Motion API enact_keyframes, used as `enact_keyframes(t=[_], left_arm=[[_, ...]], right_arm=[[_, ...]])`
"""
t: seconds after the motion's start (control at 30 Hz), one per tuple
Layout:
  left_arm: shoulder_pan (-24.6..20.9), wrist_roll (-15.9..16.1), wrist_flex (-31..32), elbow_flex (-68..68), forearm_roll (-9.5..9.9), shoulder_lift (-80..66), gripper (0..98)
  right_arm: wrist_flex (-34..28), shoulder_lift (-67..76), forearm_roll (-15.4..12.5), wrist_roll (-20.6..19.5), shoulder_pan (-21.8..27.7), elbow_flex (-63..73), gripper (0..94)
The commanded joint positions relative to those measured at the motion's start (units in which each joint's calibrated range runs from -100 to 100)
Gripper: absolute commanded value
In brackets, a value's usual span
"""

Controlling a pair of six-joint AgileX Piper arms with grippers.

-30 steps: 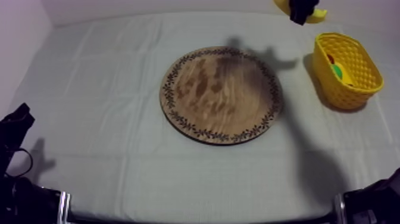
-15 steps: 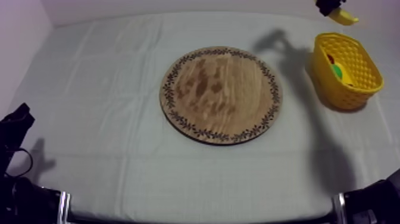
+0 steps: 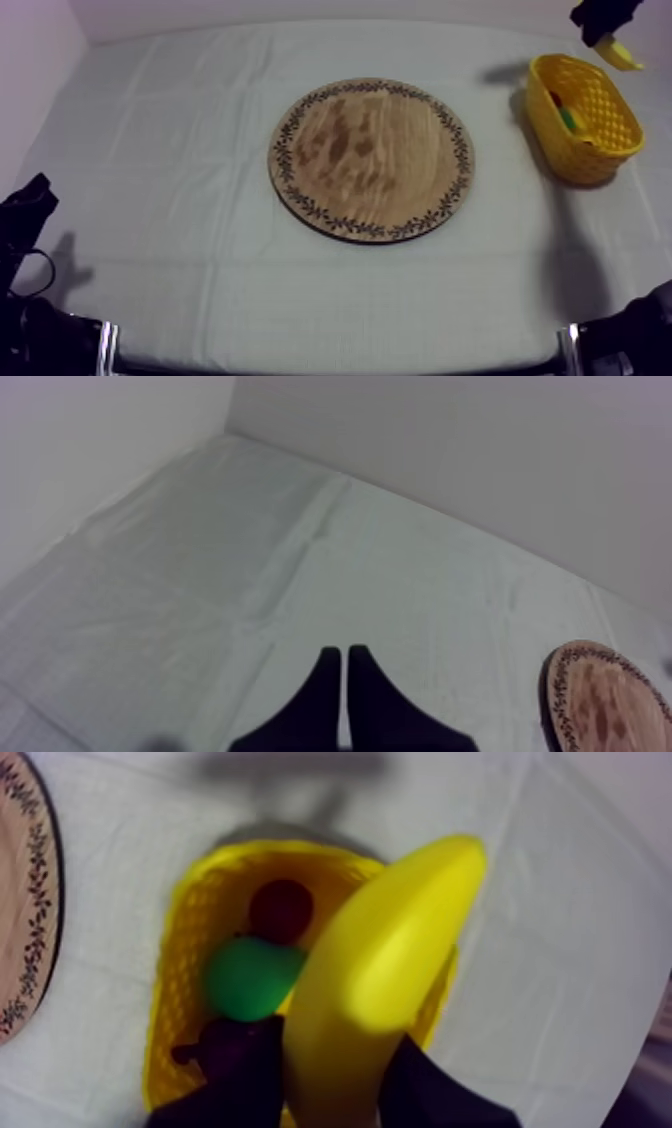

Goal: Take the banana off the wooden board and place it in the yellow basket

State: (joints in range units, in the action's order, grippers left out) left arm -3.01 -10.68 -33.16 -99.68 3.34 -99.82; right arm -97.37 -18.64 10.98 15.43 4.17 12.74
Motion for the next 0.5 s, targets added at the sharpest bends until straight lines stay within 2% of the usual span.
enact_keyframes(t=[0.0, 0.47], left_arm=[[0.01, -0.01, 0.01, 0.01, 0.0, 0.0, 0.1], [0.01, 0.01, 0.01, 0.01, 0.0, 0.0, 0.1]], right_arm=[[0.0, 0.44, 0.15, -1.21, 0.56, -0.59, 15.4], [-0.01, 4.05, -0.06, -2.73, 1.22, -8.88, 15.1]])
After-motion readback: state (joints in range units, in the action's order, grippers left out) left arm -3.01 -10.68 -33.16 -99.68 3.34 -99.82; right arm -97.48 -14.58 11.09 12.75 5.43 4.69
